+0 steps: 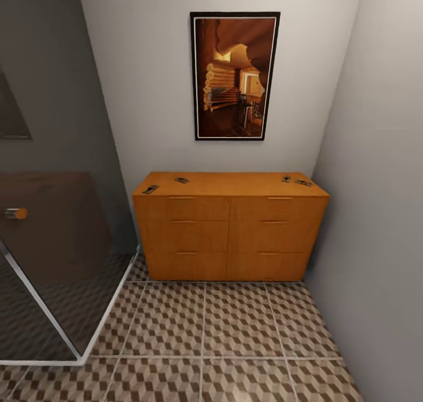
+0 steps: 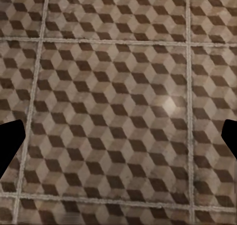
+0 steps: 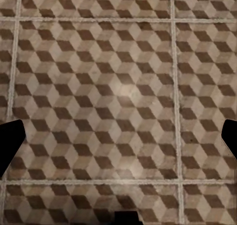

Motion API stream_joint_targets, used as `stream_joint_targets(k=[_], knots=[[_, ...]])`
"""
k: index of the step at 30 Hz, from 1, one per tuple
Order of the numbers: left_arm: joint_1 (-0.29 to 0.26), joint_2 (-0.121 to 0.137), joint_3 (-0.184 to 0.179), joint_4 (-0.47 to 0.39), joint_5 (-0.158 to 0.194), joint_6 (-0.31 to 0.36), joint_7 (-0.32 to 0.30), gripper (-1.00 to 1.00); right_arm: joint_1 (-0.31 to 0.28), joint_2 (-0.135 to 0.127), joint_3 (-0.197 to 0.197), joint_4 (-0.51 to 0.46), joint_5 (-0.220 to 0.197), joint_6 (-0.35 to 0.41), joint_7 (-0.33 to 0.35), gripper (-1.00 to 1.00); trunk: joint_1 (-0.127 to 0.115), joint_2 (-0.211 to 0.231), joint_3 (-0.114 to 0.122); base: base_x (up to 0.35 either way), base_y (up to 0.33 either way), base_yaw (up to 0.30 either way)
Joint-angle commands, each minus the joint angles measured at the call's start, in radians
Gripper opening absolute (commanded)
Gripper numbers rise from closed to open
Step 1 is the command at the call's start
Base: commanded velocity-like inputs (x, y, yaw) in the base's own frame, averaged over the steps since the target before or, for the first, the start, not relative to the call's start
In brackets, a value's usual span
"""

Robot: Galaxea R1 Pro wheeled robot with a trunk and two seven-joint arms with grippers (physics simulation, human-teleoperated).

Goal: Take the four mousetraps from the cabinet in the bathroom and place them on the bathroom floor. Make sure all four end up on the same floor surface, and ensure that at least two of them are either under or directly next to the same bathroom sink.

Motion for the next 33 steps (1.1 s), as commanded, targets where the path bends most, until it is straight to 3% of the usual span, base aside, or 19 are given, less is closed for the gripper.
stream_joint_targets(k=[1,18,27,28,29,33], knots=[[-0.001,0.000,0.000,0.001,0.000,-0.003,0.004,1.00,-0.001,0.000,0.000,0.001,0.000,-0.003,0.000,1.00,0.000,0.000,-0.001,0.000,-0.230,0.237],[-0.001,0.000,0.001,0.001,0.001,-0.005,0.004,1.00,-0.008,-0.001,0.005,-0.005,0.006,-0.002,0.002,1.00,0.000,0.000,-0.001,0.000,-0.061,0.062],[-0.001,-0.005,0.006,-0.018,0.002,0.016,0.016,1.00,-0.090,-0.001,0.006,-0.070,0.015,0.015,0.000,1.00,0.000,0.000,-0.001,0.000,-0.001,0.001],[-0.010,-0.006,0.007,-0.038,0.001,0.047,0.030,1.00,-0.130,-0.001,0.006,-0.085,0.022,0.036,0.000,1.00,0.000,0.000,-0.001,0.000,0.000,0.000],[-0.042,-0.006,0.007,-0.067,0.001,0.125,0.063,1.00,-0.195,-0.001,0.006,-0.099,0.034,0.085,0.000,1.00,0.000,0.000,-0.001,0.000,0.000,0.000],[-0.128,0.000,0.009,-0.088,0.002,0.269,0.101,1.00,-0.287,0.000,0.006,-0.110,0.052,0.191,0.000,1.00,0.000,0.000,-0.001,0.000,0.000,0.000]])
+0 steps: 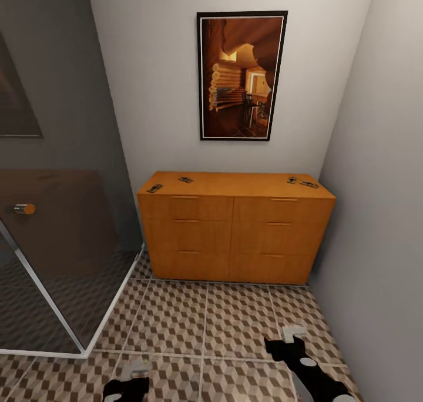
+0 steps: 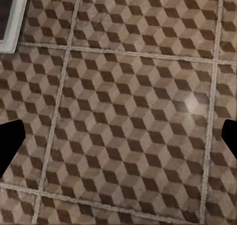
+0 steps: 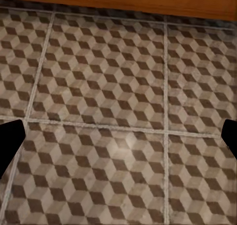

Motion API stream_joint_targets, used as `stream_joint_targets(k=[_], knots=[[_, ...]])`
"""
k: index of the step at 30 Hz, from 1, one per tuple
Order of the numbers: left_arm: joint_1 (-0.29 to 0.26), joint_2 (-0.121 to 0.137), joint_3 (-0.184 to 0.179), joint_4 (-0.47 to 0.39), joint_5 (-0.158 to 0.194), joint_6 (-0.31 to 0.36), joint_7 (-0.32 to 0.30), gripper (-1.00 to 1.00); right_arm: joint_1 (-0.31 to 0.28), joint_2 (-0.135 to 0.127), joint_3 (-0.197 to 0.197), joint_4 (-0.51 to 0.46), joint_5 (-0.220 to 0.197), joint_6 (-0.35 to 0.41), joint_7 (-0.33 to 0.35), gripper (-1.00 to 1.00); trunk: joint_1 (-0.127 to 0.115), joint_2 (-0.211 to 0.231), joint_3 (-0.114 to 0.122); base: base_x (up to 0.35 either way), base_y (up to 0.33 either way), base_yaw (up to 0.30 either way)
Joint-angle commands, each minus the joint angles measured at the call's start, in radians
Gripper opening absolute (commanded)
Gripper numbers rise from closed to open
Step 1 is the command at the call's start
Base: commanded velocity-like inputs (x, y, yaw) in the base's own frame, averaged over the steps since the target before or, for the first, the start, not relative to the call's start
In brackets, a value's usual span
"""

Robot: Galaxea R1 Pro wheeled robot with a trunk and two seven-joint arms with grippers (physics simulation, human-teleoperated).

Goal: Take the four mousetraps from the cabinet in the bathroom and place them on the bathroom floor. Make sure all four end up on the same floor surface, and ensure that at least two of them are either under or directly next to the same bathroom sink.

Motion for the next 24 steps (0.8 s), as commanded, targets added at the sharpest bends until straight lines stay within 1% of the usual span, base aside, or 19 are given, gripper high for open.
stream_joint_targets(k=[1,3,4,5,6,7,8,9,10,11,15,18,21,24], knots=[[-0.019,0.002,0.002,-0.003,0.001,0.025,0.007,1.00,-0.014,0.000,0.001,0.000,0.007,0.016,0.000,1.00,0.000,-0.001,-0.001,0.000,0.000,0.000],[-0.053,0.010,0.009,-0.003,0.002,0.052,0.013,1.00,-0.032,0.001,0.001,-0.002,0.010,0.043,0.000,1.00,0.000,-0.001,-0.001,0.000,0.000,0.000],[-0.078,0.022,0.026,-0.002,0.004,0.069,0.016,1.00,-0.043,0.001,0.001,-0.003,0.012,0.058,0.000,1.00,0.000,-0.001,-0.001,0.000,0.000,0.000],[-0.087,0.026,0.038,-0.001,0.004,0.075,0.018,1.00,-0.047,0.001,0.001,-0.004,0.013,0.063,0.000,1.00,0.000,-0.001,-0.001,0.000,0.000,0.000],[-0.105,0.035,0.086,0.001,0.005,0.080,0.019,1.00,-0.056,0.001,0.003,-0.004,0.014,0.061,0.001,1.00,0.000,-0.001,-0.001,0.000,0.000,0.000],[-0.112,0.038,0.115,0.005,0.006,0.068,0.018,1.00,-0.059,0.000,0.004,-0.004,0.015,0.046,0.001,1.00,0.000,-0.001,-0.001,0.000,0.000,0.000],[-0.114,0.038,0.127,0.009,0.006,0.053,0.016,1.00,-0.057,0.000,0.005,-0.003,0.015,0.035,0.001,1.00,0.000,-0.001,-0.001,0.000,0.000,0.000],[-0.118,0.036,0.143,0.028,0.006,0.005,0.016,1.00,-0.051,0.000,0.006,-0.003,0.015,0.004,0.002,1.00,0.000,-0.001,-0.001,0.000,0.000,0.000],[-0.119,0.035,0.149,0.044,0.006,-0.026,0.015,1.00,-0.048,0.000,0.006,-0.002,0.015,-0.013,0.002,1.00,0.000,-0.001,-0.001,0.000,0.000,0.000],[-0.122,0.032,0.163,0.144,0.004,-0.174,0.015,1.00,-0.032,-0.001,0.006,0.001,0.016,-0.082,0.002,1.00,0.000,-0.001,-0.001,0.000,0.000,0.000],[-0.123,0.031,0.168,0.247,0.003,-0.314,0.014,1.00,-0.021,-0.001,0.006,0.002,0.017,-0.119,0.003,1.00,0.000,-0.001,-0.001,0.000,0.000,0.000],[-0.123,0.030,0.170,0.307,0.001,-0.398,0.014,1.00,-0.016,-0.001,0.007,0.003,0.024,-0.135,0.003,1.00,0.000,-0.001,-0.001,0.000,0.000,0.000],[-0.124,0.030,0.170,0.329,0.000,-0.427,0.014,1.00,-0.014,-0.001,0.007,0.003,0.035,-0.141,0.002,1.00,0.000,-0.001,-0.001,0.000,0.000,0.000],[-0.124,0.029,0.171,0.341,0.000,-0.442,0.013,1.00,-0.012,0.000,0.007,0.004,0.045,-0.145,0.002,1.00,0.000,-0.001,-0.001,0.000,0.000,0.000]])
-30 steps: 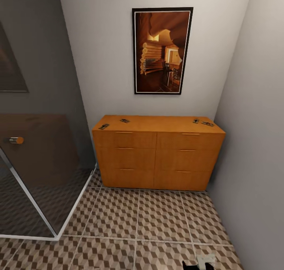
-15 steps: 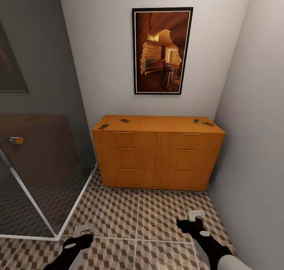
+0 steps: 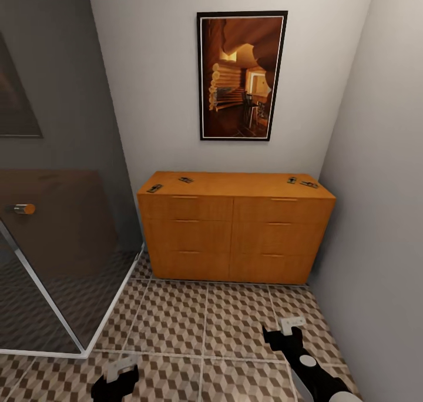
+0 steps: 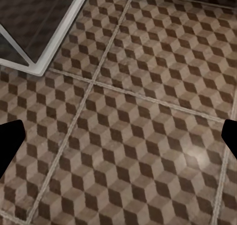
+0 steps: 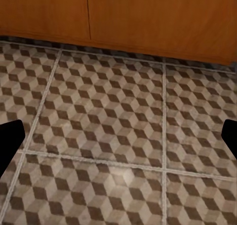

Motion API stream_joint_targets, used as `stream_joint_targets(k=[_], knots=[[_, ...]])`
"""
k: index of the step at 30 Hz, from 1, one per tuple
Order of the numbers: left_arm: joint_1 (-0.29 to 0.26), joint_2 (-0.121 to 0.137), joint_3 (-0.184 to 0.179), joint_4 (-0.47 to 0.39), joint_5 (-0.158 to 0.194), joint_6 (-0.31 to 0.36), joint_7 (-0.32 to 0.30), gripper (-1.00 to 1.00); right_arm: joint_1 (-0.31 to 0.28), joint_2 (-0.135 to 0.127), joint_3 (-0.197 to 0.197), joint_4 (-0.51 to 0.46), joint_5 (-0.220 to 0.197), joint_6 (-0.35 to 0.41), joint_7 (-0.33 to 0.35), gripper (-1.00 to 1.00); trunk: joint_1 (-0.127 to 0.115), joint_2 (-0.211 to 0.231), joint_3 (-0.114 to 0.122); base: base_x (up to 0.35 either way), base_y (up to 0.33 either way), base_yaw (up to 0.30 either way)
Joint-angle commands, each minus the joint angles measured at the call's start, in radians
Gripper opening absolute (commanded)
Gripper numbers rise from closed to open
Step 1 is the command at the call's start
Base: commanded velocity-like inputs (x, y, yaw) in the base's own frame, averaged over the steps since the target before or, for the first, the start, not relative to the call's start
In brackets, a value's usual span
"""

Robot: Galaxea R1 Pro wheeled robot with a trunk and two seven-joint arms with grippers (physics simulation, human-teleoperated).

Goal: Take the four mousetraps from the cabinet in the bathroom and place them on the bathroom floor. Make sure all four end up on the same floor surface, and ensure that at least two of them are either under or directly next to the same bathroom sink.

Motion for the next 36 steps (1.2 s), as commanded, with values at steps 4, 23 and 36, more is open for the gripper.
stream_joint_targets(k=[4,23,36], knots=[[-0.001,-0.001,0.003,0.010,0.000,-0.013,0.000,1.00,0.002,0.000,0.001,0.001,0.015,-0.006,0.000,1.00,0.000,-0.001,-0.001,0.000,0.000,0.000],[-0.001,-0.010,0.003,0.043,0.000,-0.023,-0.057,1.00,0.009,0.001,0.001,0.004,0.023,-0.052,0.000,1.00,0.000,-0.001,-0.001,0.000,0.000,0.000],[-0.001,-0.012,0.003,0.048,0.000,-0.023,-0.057,1.00,0.009,0.001,0.000,0.020,0.022,-0.060,-0.001,1.00,0.000,-0.001,-0.001,0.000,0.000,0.000]])
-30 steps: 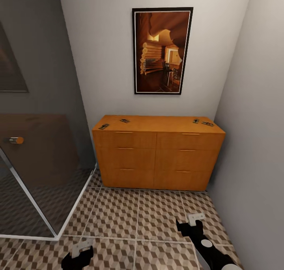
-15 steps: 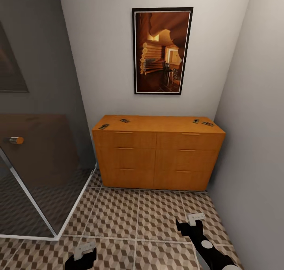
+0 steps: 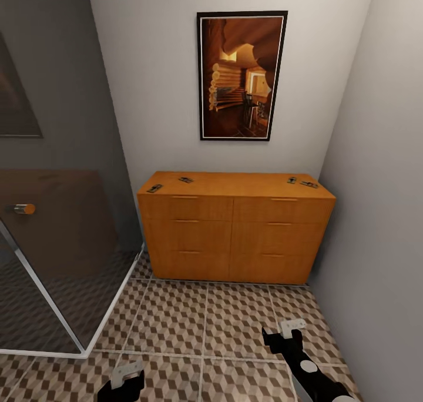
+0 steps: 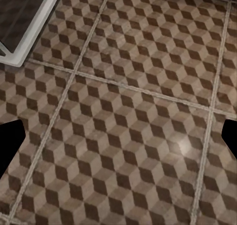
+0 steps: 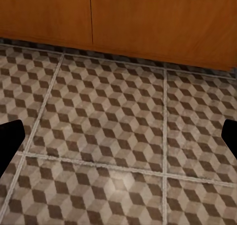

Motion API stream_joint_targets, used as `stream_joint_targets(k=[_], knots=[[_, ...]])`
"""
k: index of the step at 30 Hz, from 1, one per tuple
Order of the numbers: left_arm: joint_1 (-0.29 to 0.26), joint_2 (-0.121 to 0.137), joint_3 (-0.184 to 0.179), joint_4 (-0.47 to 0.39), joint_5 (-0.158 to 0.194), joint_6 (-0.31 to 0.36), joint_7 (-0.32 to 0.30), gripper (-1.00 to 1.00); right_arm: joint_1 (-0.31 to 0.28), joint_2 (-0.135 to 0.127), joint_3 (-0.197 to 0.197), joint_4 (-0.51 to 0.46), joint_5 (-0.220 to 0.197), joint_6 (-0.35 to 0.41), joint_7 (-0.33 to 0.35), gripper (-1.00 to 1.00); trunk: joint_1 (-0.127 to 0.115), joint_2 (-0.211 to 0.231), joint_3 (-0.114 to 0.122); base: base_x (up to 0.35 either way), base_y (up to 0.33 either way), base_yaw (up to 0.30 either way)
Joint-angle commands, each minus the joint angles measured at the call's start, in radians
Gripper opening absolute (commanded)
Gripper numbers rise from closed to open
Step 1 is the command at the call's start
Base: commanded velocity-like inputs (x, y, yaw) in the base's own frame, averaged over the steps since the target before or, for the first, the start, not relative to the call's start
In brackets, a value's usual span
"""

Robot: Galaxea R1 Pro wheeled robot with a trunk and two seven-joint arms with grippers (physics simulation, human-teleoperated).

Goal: Take the four mousetraps from the cabinet in the bathroom and place them on the bathroom floor. Make sure all four end up on the same floor surface, and ensure that at least two of them are either under or directly next to the same bathroom sink.

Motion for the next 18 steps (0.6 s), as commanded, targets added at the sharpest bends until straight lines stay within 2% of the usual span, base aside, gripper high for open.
stream_joint_targets(k=[1,18], knots=[[-0.001,-0.001,0.002,0.001,0.000,-0.003,0.002,1.00,-0.001,0.000,0.001,0.001,0.007,-0.003,0.000,1.00,0.000,-0.001,-0.001,0.000,0.000,0.000],[-0.001,-0.004,0.002,0.012,-0.001,-0.008,0.002,1.00,-0.001,0.000,0.000,0.001,0.007,-0.004,0.000,1.00,0.000,-0.001,-0.001,0.000,0.000,0.000]])
